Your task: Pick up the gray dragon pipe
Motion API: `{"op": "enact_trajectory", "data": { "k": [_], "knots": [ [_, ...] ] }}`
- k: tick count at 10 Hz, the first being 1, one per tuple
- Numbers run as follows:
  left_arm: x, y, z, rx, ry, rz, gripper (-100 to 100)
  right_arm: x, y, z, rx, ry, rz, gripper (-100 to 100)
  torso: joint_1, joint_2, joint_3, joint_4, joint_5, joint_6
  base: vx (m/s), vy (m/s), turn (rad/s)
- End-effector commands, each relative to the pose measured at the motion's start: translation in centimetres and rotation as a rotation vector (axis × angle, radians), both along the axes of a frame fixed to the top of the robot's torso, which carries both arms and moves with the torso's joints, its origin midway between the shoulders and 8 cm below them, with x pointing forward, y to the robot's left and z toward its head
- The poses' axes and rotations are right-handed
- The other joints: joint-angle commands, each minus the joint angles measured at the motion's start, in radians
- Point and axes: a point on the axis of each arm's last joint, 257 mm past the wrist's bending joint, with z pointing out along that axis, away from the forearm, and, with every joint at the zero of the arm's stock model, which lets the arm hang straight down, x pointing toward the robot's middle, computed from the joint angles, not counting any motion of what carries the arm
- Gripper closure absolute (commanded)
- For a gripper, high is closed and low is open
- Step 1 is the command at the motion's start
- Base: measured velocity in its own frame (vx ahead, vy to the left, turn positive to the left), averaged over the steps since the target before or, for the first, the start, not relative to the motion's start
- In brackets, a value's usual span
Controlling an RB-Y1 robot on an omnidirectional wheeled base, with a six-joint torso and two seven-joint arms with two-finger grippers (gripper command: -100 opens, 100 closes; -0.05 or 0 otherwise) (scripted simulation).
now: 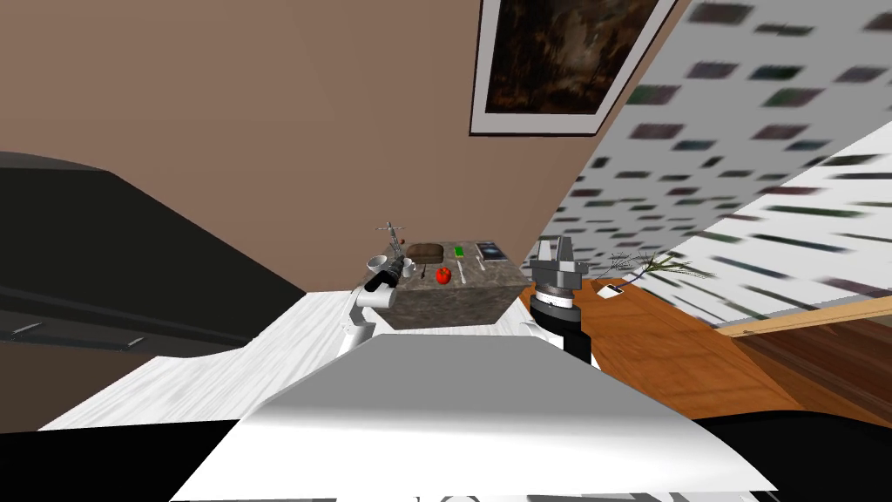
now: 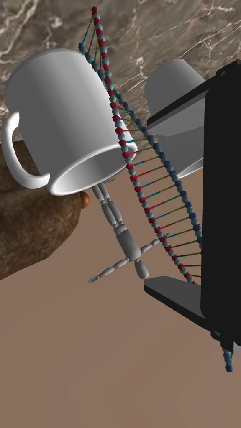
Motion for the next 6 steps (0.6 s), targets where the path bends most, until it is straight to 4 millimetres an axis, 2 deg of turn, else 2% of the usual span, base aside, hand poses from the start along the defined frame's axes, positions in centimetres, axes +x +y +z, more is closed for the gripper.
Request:
{"op": "enact_trajectory", "data": {
  "k": [1, 6],
  "knots": [
    [-0.3, 0.2, -1.0, 0.0, 0.041, 0.009, -100, 0.0, 0.0, 0.0, 0.0, 0.0, 0.0, 0, 0.0, 0.0, 0.0, 0.0, 0.0, 0.0, 0.008, -0.024, 0.013],
    [-0.6, 1.4, -3.1, 0.011, 0.154, 0.044, -100, 0.0, 0.0, 0.0, 0.0, 0.0, 0.0, 0, 0.001, 0.0, 0.0, 0.0, 0.0, 0.0, 0.016, -0.04, -0.033]
  ]
}}
